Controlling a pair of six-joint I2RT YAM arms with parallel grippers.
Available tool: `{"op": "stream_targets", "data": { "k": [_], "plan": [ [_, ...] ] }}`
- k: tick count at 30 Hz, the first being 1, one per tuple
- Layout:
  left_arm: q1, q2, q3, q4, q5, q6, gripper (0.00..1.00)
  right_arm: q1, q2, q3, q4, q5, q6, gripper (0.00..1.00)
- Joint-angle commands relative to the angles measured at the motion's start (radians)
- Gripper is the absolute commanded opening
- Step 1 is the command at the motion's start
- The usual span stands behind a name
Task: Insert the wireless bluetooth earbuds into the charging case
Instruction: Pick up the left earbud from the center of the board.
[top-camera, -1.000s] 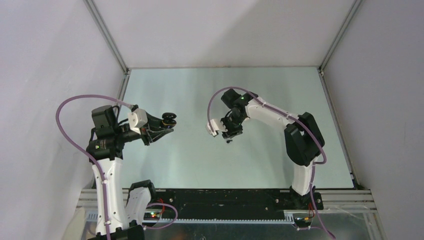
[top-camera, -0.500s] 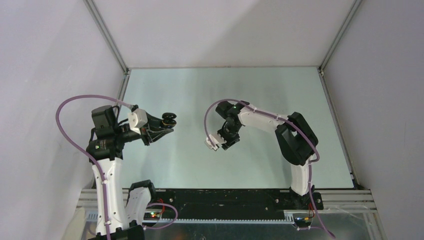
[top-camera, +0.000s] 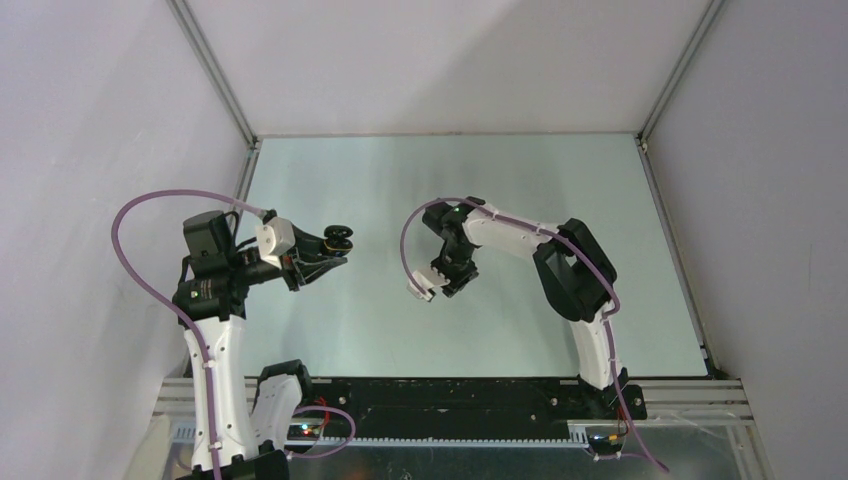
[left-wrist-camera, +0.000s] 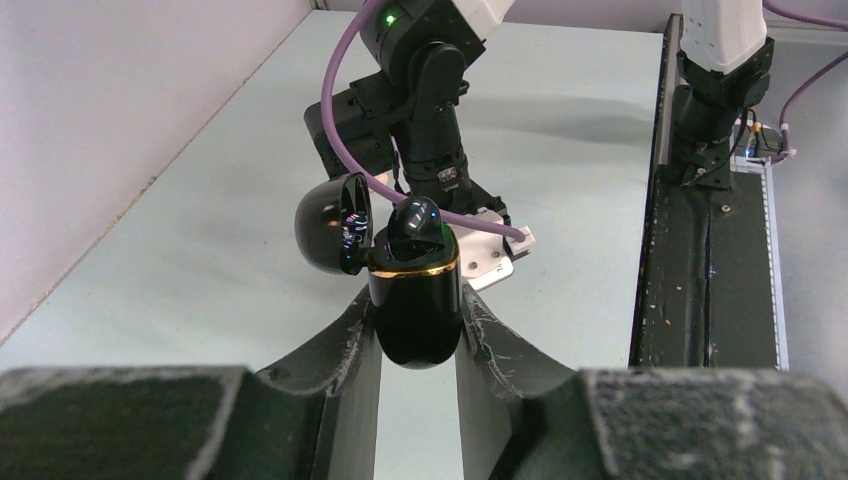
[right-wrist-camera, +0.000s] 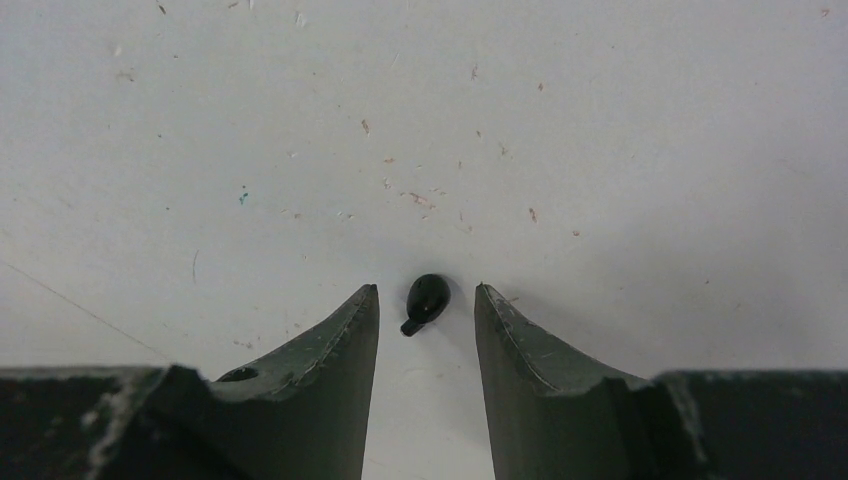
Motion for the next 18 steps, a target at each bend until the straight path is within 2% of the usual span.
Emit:
{"op": "stream_targets", "data": {
  "k": [1,11,18],
  "plan": [
    [0.01,-0.006,0.003,0.017,0.025,0.022,0.07,0.011,0.02,0.057,-0.072,0.048,-0.041,0.45],
    [0.01,-0.001,0.0,0.018,0.023,0.024,0.07,0.03,0.05,0.089,-0.104,0.055,-0.061,0.43],
    [0.01,0.0,0.0,0.019,0.026,0.024,0.07,0.044,0.054,0.061,-0.049,0.081,-0.048,0.36]
  ]
}}
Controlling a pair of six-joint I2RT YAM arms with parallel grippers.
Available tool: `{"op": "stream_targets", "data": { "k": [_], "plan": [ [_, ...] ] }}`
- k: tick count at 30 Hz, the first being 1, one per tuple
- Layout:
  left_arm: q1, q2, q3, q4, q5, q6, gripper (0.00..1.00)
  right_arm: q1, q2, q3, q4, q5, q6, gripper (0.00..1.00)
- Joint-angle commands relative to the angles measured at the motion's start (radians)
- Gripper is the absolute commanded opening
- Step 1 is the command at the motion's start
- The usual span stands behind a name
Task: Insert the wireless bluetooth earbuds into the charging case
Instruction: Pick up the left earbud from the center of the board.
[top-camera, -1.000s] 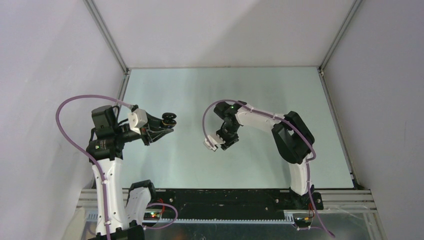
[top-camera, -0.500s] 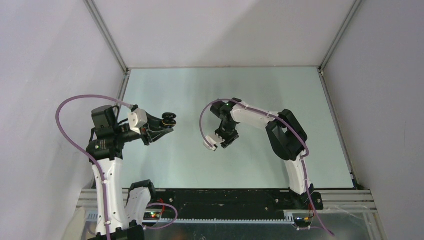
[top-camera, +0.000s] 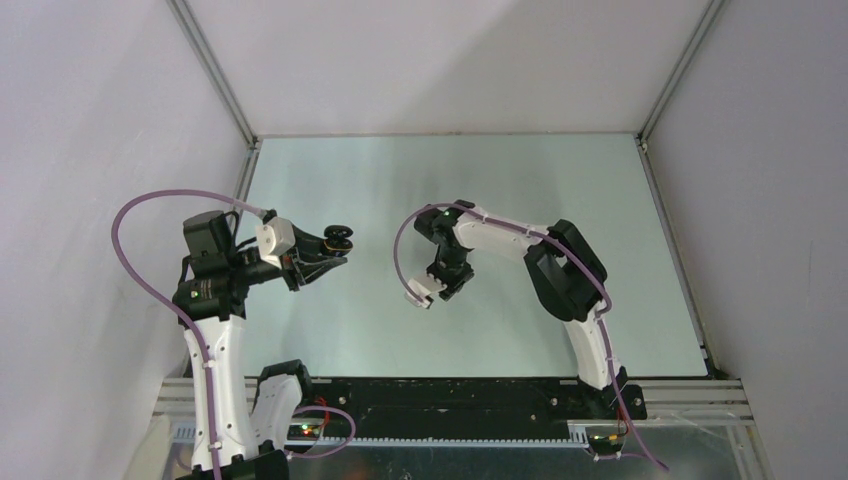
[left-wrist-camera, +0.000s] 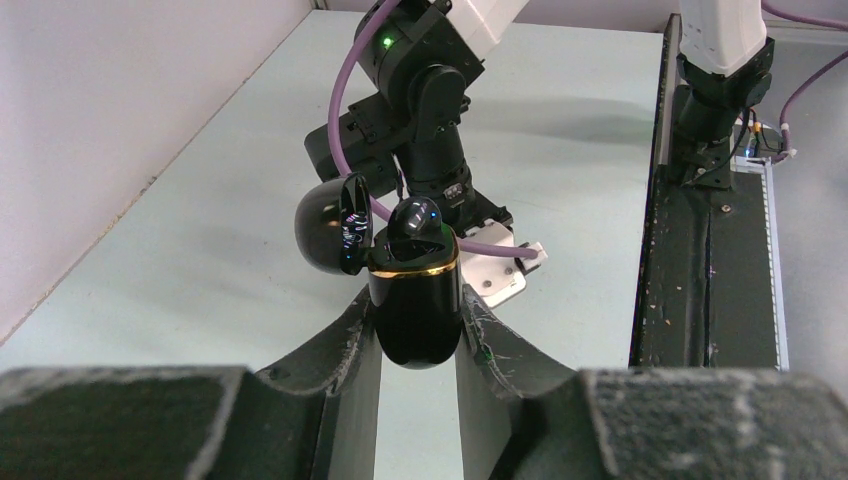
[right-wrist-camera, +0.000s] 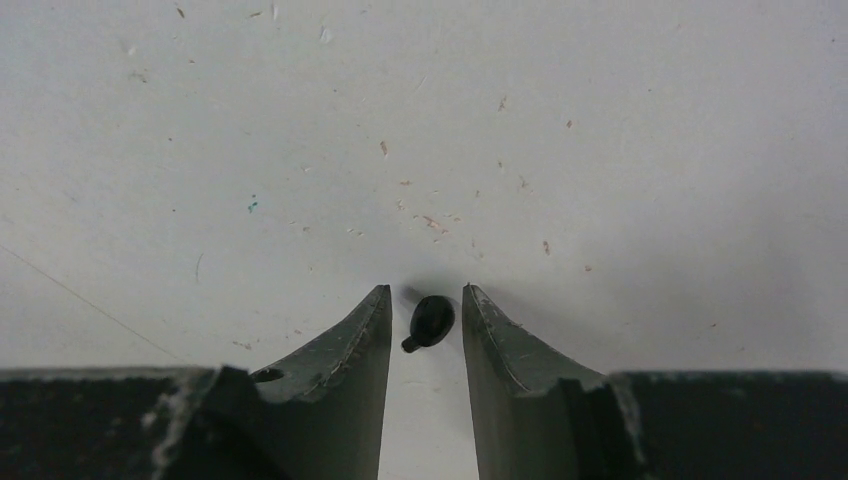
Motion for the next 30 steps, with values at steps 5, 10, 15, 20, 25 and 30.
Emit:
{"op": "stream_targets", "data": {
  "k": [5,10,15,20,25,30],
  "plan": [
    [0.01,0.001,-0.001,0.019,0.027,0.025,0.07,0.011,0.009,-0.008,0.044,0.057,-0.006,0.35],
    [0.01,-0.003,0.001,0.017,0.025,0.024,0.07,0.012,0.015,-0.003,0.028,0.078,-0.003,0.37],
    [0.01,-0.002,0.0,0.017,0.025,0.024,0.07,0.011,0.027,0.012,0.007,0.086,0.009,0.37],
    [0.011,0.0,-0.001,0.017,0.024,0.026,0.07,0.011,0.047,0.052,-0.019,0.072,0.037,0.3],
    [0.009,0.002,-0.001,0.018,0.026,0.026,0.07,0.016,0.047,0.066,-0.021,0.069,0.049,0.2],
    [0.011,0.004,-0.003,0.02,0.028,0.026,0.07,0.013,0.026,0.086,-0.014,0.047,0.102,0.18]
  ]
}}
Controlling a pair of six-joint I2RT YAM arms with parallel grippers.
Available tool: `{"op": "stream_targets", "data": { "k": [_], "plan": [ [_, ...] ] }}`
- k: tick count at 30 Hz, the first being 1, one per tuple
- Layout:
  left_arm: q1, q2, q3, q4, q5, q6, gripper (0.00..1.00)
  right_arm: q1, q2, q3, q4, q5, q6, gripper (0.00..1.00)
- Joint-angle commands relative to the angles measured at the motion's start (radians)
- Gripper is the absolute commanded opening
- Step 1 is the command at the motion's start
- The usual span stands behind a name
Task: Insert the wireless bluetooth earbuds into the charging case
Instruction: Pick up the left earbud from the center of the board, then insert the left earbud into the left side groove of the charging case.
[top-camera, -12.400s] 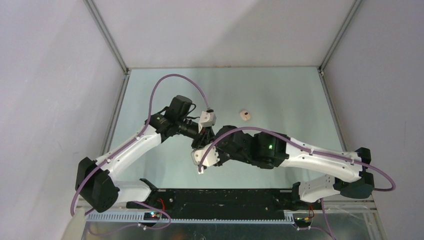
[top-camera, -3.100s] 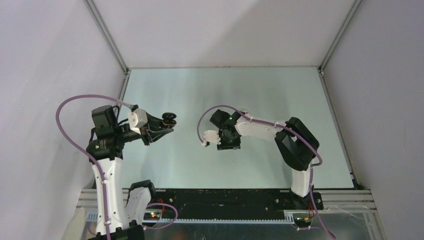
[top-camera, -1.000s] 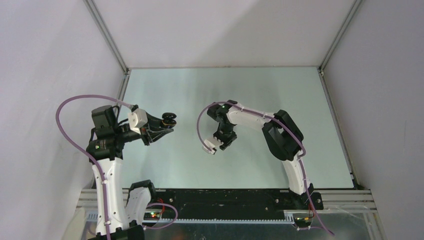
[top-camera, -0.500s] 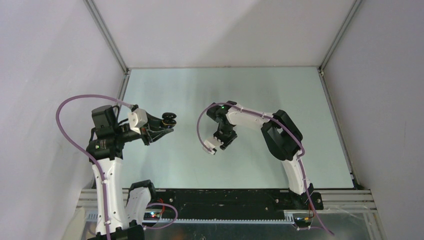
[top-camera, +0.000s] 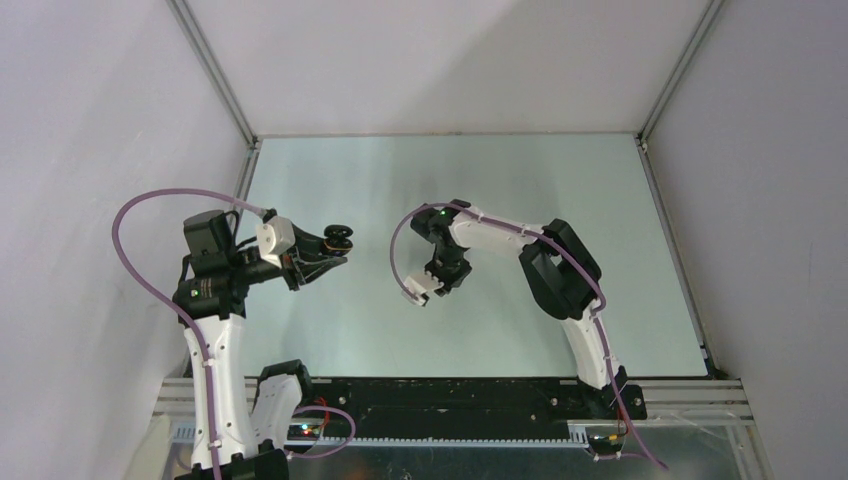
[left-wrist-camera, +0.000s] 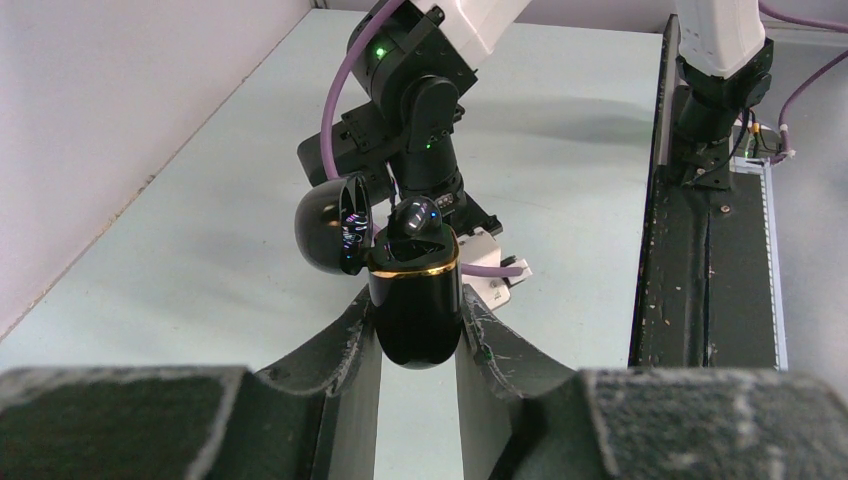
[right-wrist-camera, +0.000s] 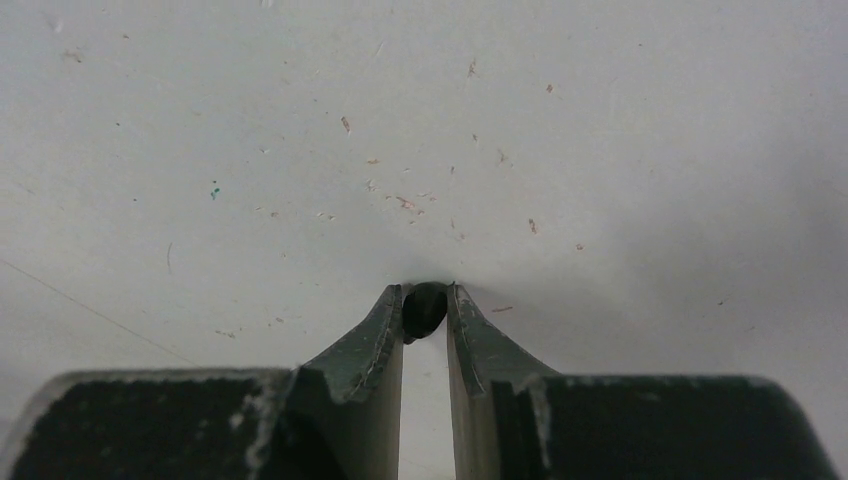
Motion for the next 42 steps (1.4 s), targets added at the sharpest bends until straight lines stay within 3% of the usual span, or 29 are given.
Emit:
{"op": "stream_targets", "data": {
  "k": [1,8,11,14,16,17,19,21,28,33,38,42],
  "plan": [
    [0.01,0.0,-0.003,0.021,0.031,0.025,0.07,-0.002,-0.021,0.058,-0.026,-0.05,0.084,0.18],
    [-0.005,0.059,0.01,0.012,0.061,0.033,0.04,-0.102,-0.18,0.086,0.026,-0.236,0.342,0.19],
    [-0.06,0.142,0.056,-0.066,0.027,0.098,0.02,-0.153,-0.29,0.058,0.086,-0.316,0.485,0.19],
    [-0.135,0.22,0.105,-0.074,-0.031,0.064,0.0,-0.221,-0.409,0.001,0.169,-0.373,0.599,0.2],
    [-0.187,0.233,0.098,0.056,-0.112,-0.079,0.0,-0.259,-0.482,-0.038,0.228,-0.38,0.708,0.2],
    [-0.209,0.226,0.053,0.261,-0.16,-0.268,0.0,-0.272,-0.504,-0.058,0.249,-0.379,0.738,0.2],
    [-0.272,0.174,-0.047,0.544,-0.329,-0.498,0.03,-0.319,-0.568,-0.077,0.297,-0.371,0.813,0.2],
    [-0.321,0.139,-0.089,0.688,-0.431,-0.594,0.09,-0.34,-0.635,-0.097,0.363,-0.351,0.888,0.2],
    [-0.492,0.261,-0.028,0.833,-0.644,-0.789,0.1,-0.344,-0.859,-0.15,0.616,-0.274,1.128,0.22],
    [-0.604,0.378,-0.051,1.001,-0.65,-0.979,0.12,-0.27,-0.916,-0.138,0.707,-0.224,1.228,0.22],
    [-0.649,0.463,-0.201,1.513,-0.569,-1.333,0.13,-0.172,-0.899,-0.129,0.727,-0.171,1.247,0.22],
    [-0.69,0.522,-0.331,1.873,-0.549,-1.467,0.12,-0.138,-0.871,-0.153,0.768,-0.172,1.297,0.22]
  ]
}}
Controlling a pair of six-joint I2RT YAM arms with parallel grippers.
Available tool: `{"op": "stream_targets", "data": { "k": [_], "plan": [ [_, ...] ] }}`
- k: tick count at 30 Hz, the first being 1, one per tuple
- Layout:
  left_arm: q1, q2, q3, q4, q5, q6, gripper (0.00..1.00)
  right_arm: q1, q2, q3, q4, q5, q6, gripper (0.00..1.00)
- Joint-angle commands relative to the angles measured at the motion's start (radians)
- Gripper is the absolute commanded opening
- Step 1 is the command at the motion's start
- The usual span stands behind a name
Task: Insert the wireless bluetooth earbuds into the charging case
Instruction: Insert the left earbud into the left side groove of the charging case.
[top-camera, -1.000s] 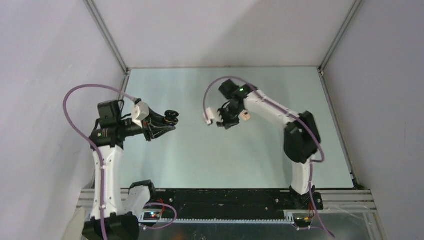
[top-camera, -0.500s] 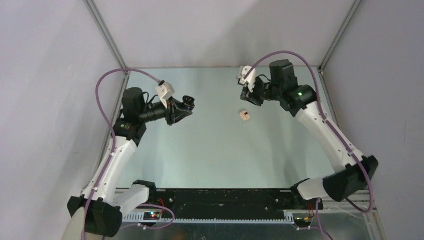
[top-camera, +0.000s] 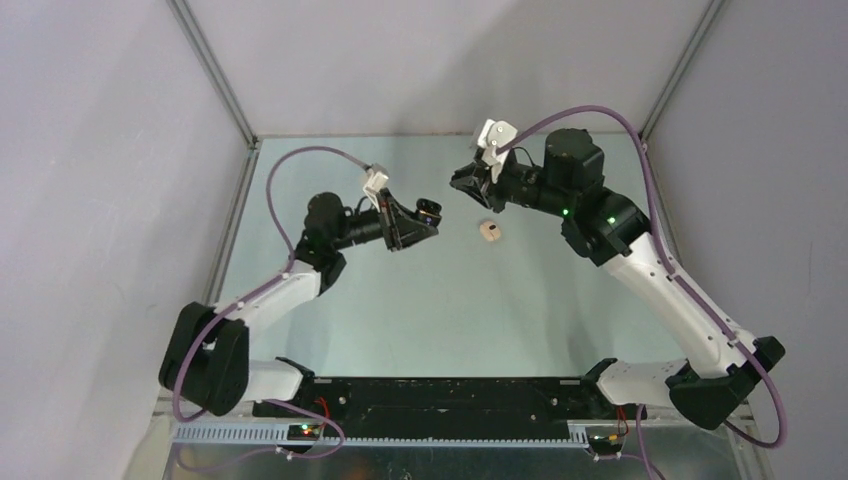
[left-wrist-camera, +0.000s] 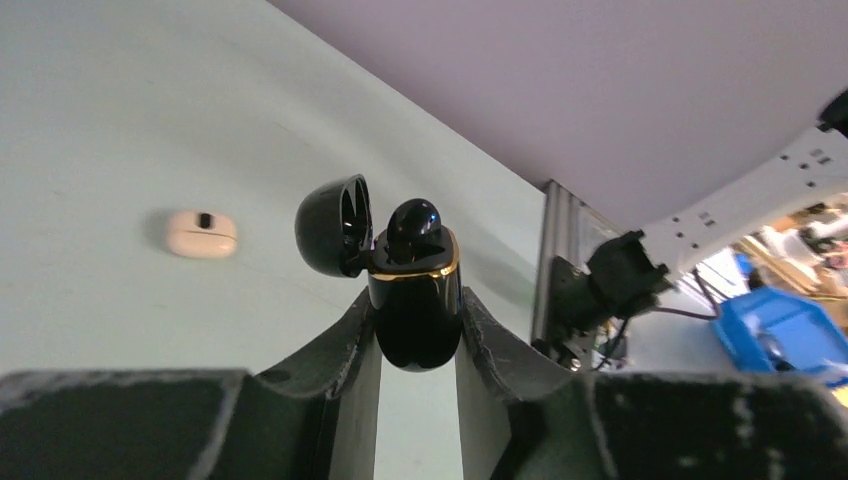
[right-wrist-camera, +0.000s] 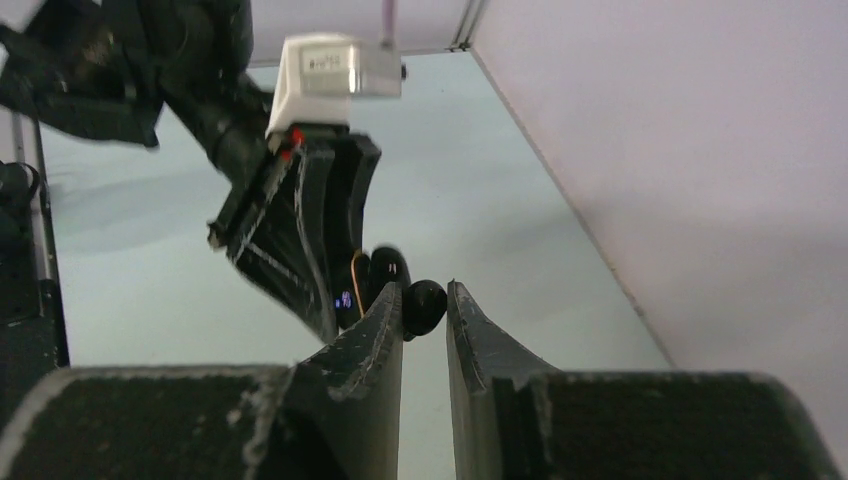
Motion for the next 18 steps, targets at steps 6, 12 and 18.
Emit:
{"op": "stream_targets", "data": {
  "k": [6,12,18],
  "plan": [
    [-0.097,0.112,-0.176,0.918,-0.001,-0.333,0.12,0.075,0.071,-0.037,0.103,0.012,0.094,0.22],
    [-0.147,0.134,-0.194,0.969,-0.028,-0.278,0.12,0.117,0.05,-0.09,0.12,-0.002,0.032,0.22],
    [-0.159,0.152,-0.197,0.973,-0.03,-0.251,0.13,0.135,0.023,-0.112,0.125,-0.029,0.019,0.22]
  ]
}}
